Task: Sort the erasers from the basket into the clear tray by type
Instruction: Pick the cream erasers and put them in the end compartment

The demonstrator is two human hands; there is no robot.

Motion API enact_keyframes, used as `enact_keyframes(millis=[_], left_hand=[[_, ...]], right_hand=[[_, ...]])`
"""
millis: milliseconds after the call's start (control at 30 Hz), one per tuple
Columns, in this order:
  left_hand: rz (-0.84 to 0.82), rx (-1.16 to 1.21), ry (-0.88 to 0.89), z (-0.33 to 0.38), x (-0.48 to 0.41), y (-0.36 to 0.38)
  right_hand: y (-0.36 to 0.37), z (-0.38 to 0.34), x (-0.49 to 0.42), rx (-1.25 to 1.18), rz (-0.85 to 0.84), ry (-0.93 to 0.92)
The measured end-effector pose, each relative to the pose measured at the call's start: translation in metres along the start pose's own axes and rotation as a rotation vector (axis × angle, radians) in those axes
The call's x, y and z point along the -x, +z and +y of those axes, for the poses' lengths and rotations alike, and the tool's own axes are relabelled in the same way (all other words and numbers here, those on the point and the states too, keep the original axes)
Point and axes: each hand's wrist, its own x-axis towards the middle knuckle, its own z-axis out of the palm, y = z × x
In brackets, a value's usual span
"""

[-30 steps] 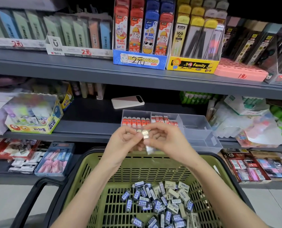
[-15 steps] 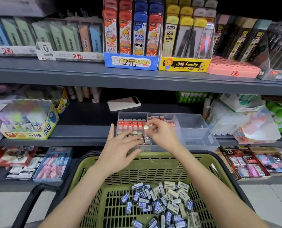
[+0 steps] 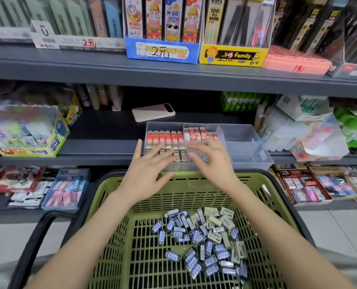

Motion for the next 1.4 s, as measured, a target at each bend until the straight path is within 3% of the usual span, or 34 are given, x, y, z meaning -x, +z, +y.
enact_keyframes(millis=[67, 133, 200, 267, 400, 533, 600, 700, 867, 967, 1100, 1267, 1400], left_hand=[[0.046, -0.015, -0.015, 0.005, 0.007, -0.001], [0.119, -0.008, -0.014, 0.013, 0.018, -0.001], [0.217, 0.017, 0.009, 0.022, 0.03, 0.002], [0.29, 0.06, 0.035, 0.032, 0.041, 0.008], [0.215, 0.109, 0.05, 0.051, 0.057, 0.018], [0.089, 0.169, -0.04, 0.058, 0.066, 0.026], [0.047, 0.221, -0.113, 0.061, 0.069, 0.028], [-0.032, 0.308, -0.231, 0.065, 0.072, 0.033], [-0.11, 0.537, -0.425, 0.075, 0.072, 0.044], [-0.198, 0.813, -0.688, 0.084, 0.071, 0.051], [-0.323, 1.182, -1.011, 0.085, 0.073, 0.065], [-0.489, 1.186, -0.976, 0.082, 0.08, 0.078], [-0.45, 1.102, -0.937, 0.082, 0.084, 0.082]], right_hand=[[-0.01, 0.005, 0.029, -0.13, 0.125, -0.002], [-0.015, 0.018, 0.06, -0.182, 0.136, 0.089], [-0.011, 0.039, 0.089, -0.174, 0.004, 0.282], [-0.001, 0.063, 0.113, -0.012, -0.234, 0.475], [0.024, 0.099, 0.145, 0.406, -0.607, 0.575], [0.052, 0.117, 0.16, 0.484, -0.728, 0.526], [0.06, 0.122, 0.164, 0.53, -0.689, 0.485], [0.065, 0.128, 0.165, 0.426, -0.602, 0.485], [0.072, 0.121, 0.167, 0.261, -0.655, 0.438], [0.071, 0.106, 0.167, 0.007, -0.641, 0.544], [0.069, 0.073, 0.165, -0.523, -0.671, 0.691], [0.073, 0.044, 0.157, -0.611, -0.73, 0.588], [0.07, 0.038, 0.161, -0.599, -0.749, 0.642]])
